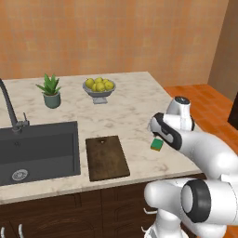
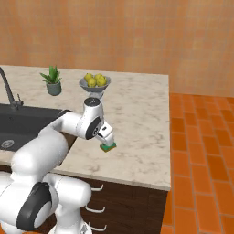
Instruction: Pick up the sponge from the counter and clean the cutting board by briefly scrubbing or pressing down on the cutting board. Once finished, release the sponge.
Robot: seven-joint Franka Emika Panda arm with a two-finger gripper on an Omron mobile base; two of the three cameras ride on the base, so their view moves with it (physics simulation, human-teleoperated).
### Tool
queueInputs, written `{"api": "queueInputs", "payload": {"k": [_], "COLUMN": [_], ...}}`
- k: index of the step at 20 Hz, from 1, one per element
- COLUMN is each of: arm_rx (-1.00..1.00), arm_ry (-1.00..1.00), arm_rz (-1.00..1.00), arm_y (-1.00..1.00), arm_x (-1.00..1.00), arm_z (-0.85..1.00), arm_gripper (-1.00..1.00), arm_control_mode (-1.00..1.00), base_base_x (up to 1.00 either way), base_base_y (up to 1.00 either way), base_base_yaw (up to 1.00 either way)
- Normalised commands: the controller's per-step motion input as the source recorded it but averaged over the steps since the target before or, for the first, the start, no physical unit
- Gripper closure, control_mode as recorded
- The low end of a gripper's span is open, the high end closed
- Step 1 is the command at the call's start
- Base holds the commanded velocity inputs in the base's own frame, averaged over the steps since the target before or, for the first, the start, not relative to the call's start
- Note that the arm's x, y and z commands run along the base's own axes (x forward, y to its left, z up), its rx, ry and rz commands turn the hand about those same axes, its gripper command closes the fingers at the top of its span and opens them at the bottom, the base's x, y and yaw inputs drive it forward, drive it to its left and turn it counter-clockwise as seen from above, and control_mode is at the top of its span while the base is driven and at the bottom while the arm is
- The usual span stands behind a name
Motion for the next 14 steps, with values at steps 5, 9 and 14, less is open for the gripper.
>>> {"api": "queueInputs", "payload": {"k": [5,9,14], "arm_rx": [0.00,0.00,-0.04], "arm_ry": [0.00,0.02,0.00], "arm_rz": [0.00,0.00,0.00], "arm_y": [-0.08,0.00,0.00], "arm_x": [0.20,0.25,0.12], "arm_z": [-0.20,-0.16,-0.23], "arm_gripper": [-1.00,-1.00,-1.00], "arm_control_mode": [-1.00,-1.00,-1.00], "base_base_x": [0.00,0.00,0.00], "base_base_y": [0.00,0.00,0.00], "base_base_yaw": [0.00,0.00,0.00]}}
